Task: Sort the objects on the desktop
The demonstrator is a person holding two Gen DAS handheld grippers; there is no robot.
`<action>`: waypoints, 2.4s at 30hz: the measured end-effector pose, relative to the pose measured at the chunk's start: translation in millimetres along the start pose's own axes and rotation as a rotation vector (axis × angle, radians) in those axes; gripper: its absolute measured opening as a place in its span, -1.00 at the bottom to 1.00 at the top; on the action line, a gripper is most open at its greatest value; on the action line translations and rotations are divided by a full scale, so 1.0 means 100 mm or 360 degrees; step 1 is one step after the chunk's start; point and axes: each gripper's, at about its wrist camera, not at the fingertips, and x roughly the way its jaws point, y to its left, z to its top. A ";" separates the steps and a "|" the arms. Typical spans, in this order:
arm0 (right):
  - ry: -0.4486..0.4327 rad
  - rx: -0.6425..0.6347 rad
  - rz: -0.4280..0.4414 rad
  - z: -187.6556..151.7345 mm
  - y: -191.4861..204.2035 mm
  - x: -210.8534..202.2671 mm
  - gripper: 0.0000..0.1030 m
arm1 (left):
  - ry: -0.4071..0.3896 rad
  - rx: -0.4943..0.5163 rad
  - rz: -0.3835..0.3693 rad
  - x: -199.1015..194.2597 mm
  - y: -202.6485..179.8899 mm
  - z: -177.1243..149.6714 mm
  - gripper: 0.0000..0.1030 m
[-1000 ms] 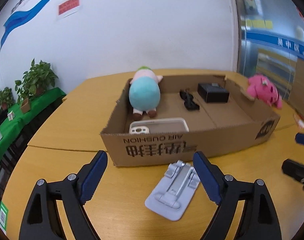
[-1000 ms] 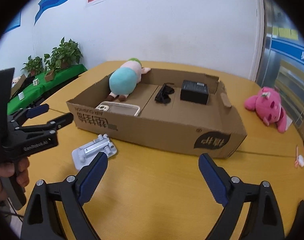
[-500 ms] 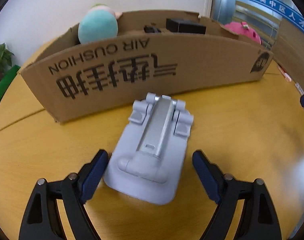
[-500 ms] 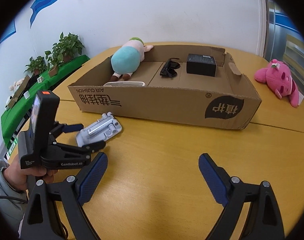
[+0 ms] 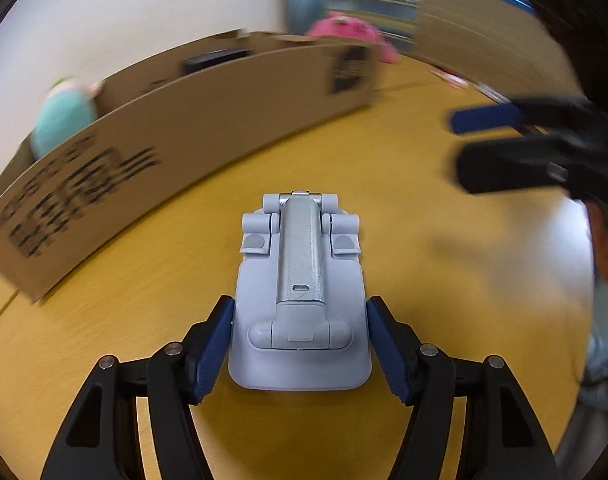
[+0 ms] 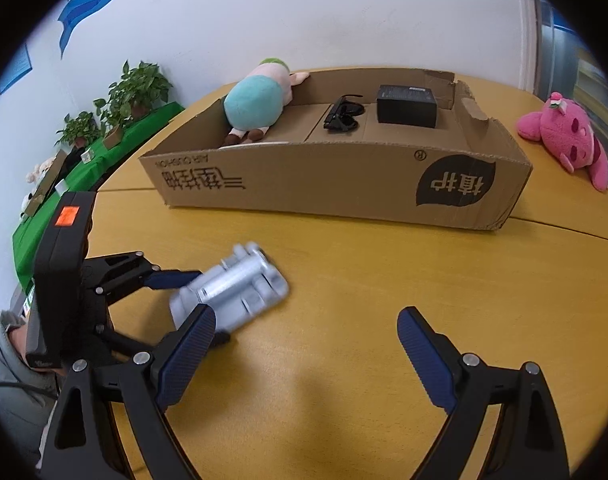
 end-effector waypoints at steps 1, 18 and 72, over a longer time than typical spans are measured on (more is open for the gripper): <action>0.0014 -0.0019 0.0015 -0.02 0.01 0.01 0.80 | 0.0003 0.0087 -0.0065 -0.02 -0.11 -0.02 0.36; 0.0259 -0.0279 0.0099 -0.59 0.05 0.09 0.17 | -0.0026 0.0502 -0.0384 -0.27 -0.43 -0.30 0.36; -0.0328 -0.0321 -0.0051 0.69 0.25 -0.78 -0.28 | -0.0459 0.0732 0.0033 -1.20 -0.01 1.35 -0.07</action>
